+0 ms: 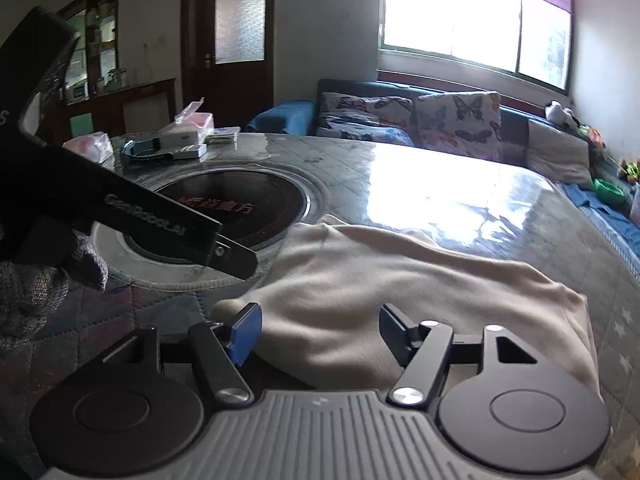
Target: Fold clothes
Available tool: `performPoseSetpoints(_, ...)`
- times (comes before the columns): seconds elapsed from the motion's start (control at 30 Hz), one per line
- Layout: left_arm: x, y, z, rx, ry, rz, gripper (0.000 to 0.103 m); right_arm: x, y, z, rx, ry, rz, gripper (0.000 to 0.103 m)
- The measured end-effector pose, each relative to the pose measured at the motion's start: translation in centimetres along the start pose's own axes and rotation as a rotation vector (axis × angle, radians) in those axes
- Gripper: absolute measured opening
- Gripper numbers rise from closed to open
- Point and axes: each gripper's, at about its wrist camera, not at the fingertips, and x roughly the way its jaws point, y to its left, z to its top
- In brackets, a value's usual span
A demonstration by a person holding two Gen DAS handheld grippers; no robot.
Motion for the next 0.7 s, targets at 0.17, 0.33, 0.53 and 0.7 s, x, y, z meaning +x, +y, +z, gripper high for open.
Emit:
performPoseSetpoints(0.17, -0.6, -0.6, -0.5, 0.023, -0.012, 0.013, 0.091, -0.9, -0.6, -0.4, 0.050, -0.003, -0.022, 0.081)
performPoseSetpoints(0.33, -1.0, -1.0, -1.1, 0.038, -0.016, 0.021, 0.097, -1.7, -0.9, -0.9, 0.102, -0.010, -0.060, 0.089)
performPoseSetpoints(0.53, -1.5, -1.5, -1.8, 0.054, -0.023, 0.029, 0.103, -2.6, -0.9, -1.5, 0.122, -0.012, -0.114, 0.100)
performPoseSetpoints(0.7, -2.0, -1.7, -2.4, 0.065, -0.030, 0.029, 0.103, -3.1, -0.9, -1.9, 0.128, -0.011, -0.151, 0.103)
